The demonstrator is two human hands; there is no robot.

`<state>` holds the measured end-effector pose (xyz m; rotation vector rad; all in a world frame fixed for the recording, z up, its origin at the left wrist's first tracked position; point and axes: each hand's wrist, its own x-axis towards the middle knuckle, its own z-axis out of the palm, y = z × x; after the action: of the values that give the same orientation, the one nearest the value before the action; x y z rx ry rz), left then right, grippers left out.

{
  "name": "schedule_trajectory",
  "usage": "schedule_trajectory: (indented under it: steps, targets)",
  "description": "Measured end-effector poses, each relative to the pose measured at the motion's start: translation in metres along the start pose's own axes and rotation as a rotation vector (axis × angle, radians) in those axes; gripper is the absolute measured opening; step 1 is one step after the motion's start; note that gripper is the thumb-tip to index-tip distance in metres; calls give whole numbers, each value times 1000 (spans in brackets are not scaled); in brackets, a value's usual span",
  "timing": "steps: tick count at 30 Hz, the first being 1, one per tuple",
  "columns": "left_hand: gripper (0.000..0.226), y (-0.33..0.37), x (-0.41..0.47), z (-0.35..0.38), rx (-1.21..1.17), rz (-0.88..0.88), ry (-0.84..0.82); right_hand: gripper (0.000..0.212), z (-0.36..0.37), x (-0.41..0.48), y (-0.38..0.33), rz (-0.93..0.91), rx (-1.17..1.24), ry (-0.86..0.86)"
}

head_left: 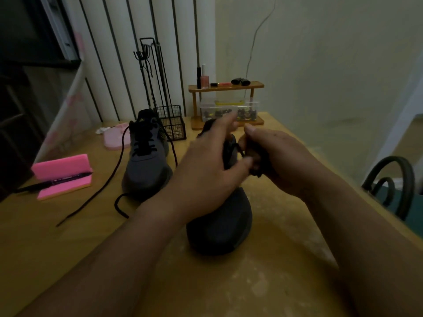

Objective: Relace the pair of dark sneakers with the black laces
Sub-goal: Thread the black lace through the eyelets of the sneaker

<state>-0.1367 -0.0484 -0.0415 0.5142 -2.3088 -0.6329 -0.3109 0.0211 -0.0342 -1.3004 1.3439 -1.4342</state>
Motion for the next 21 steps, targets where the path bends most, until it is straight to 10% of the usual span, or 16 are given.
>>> schedule_trajectory:
  steps: [4, 9, 15, 21]
  targets:
    - [98, 9, 1, 11, 18, -28, -64, 49, 2, -5, -6, -22, 228, -16]
    - [26, -9, -12, -4, 121, -27, 91, 64, -9, 0, -2, -24, -23, 271]
    - [12, -17, -14, -8, -34, -122, 279, 66, 5, -5, 7, -81, -331, 153]
    - [42, 3, -2, -4, -220, -148, 41, 57, 16, -2, 6, -138, -112, -11]
